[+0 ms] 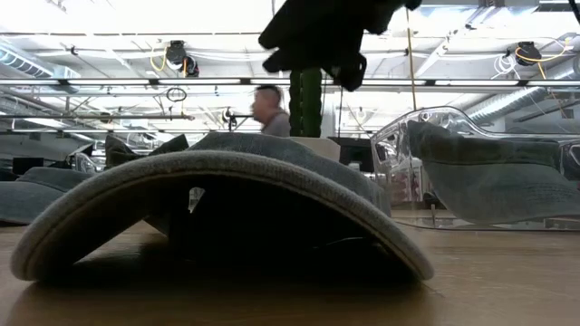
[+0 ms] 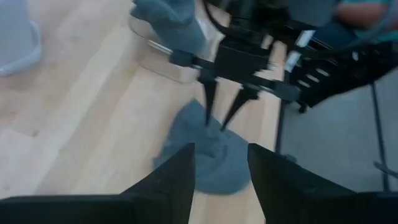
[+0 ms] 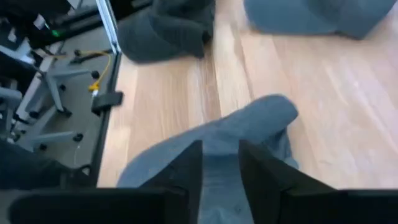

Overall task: Pick & Place hat
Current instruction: Put the right gray cap into the bottom transparent bin

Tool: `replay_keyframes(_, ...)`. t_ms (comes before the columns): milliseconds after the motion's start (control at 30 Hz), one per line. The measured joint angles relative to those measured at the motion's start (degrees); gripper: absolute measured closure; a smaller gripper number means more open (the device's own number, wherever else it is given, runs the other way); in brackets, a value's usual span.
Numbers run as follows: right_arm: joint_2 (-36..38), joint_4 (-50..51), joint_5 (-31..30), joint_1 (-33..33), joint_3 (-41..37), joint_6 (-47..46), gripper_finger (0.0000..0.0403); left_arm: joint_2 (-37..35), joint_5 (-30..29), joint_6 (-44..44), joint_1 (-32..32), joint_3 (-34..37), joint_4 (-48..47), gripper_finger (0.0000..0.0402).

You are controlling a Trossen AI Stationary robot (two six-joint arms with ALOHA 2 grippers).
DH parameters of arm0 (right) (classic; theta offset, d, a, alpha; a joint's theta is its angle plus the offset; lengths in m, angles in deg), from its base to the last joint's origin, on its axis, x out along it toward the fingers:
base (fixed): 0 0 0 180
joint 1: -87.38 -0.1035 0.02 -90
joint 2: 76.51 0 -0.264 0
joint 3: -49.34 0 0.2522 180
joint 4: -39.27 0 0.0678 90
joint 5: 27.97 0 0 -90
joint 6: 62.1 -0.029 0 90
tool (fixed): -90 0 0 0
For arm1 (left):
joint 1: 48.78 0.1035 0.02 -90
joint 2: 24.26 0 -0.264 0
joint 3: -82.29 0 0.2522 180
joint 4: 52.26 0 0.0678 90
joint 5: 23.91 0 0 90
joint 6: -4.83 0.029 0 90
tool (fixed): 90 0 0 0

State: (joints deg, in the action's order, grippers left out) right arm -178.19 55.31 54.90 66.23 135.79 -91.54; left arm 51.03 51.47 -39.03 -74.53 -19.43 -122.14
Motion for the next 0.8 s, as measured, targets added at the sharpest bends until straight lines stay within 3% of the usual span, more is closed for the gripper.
replay_keyframes(300,-6.1,-1.1,5.9,-0.3,1.1,-0.5,0.0248,0.0,0.6,1.4,-3.1,0.0,-1.0,0.0262)
replay_keyframes(600,-14.0,-0.2,12.9,-1.1,8.7,0.8,0.0247,0.0,1.1,-3.3,-3.2,0.0,-3.0,0.0266)
replay_keyframes(800,-16.4,1.6,10.2,-1.6,10.4,-2.7,0.0251,0.0,2.0,-3.2,-3.3,0.0,-3.9,0.0266)
